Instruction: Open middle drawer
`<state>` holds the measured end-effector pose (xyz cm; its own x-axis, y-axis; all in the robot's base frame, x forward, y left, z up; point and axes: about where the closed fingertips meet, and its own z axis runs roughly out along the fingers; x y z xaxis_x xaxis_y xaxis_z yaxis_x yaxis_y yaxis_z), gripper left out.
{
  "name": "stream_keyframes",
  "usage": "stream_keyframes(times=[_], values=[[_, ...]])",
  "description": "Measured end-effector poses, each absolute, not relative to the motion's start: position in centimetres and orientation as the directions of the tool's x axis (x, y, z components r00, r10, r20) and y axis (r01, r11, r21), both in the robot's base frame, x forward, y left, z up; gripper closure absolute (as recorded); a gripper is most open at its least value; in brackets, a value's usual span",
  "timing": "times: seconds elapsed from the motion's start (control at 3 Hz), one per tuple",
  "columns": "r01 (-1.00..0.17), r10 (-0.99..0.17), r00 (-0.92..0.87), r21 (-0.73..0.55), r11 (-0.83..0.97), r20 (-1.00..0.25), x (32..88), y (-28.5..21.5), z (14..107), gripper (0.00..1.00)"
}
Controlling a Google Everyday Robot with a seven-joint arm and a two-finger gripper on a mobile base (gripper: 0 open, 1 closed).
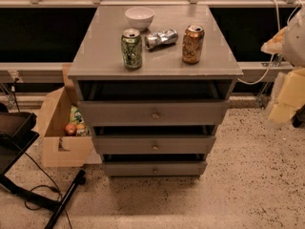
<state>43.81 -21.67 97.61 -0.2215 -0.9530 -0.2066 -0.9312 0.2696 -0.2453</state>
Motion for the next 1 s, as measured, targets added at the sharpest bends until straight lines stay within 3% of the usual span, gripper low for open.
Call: stream_keyframes(times=[0.67, 1.0], values=[[-0.944, -0.961, -0.218, -0.213, 0.251, -0.168, 44.9, -20.1, 94.3, 0.00], [-0.962, -0.968, -0.208, -0.152, 0.228, -0.139, 46.3, -17.7, 86.8, 0.00]])
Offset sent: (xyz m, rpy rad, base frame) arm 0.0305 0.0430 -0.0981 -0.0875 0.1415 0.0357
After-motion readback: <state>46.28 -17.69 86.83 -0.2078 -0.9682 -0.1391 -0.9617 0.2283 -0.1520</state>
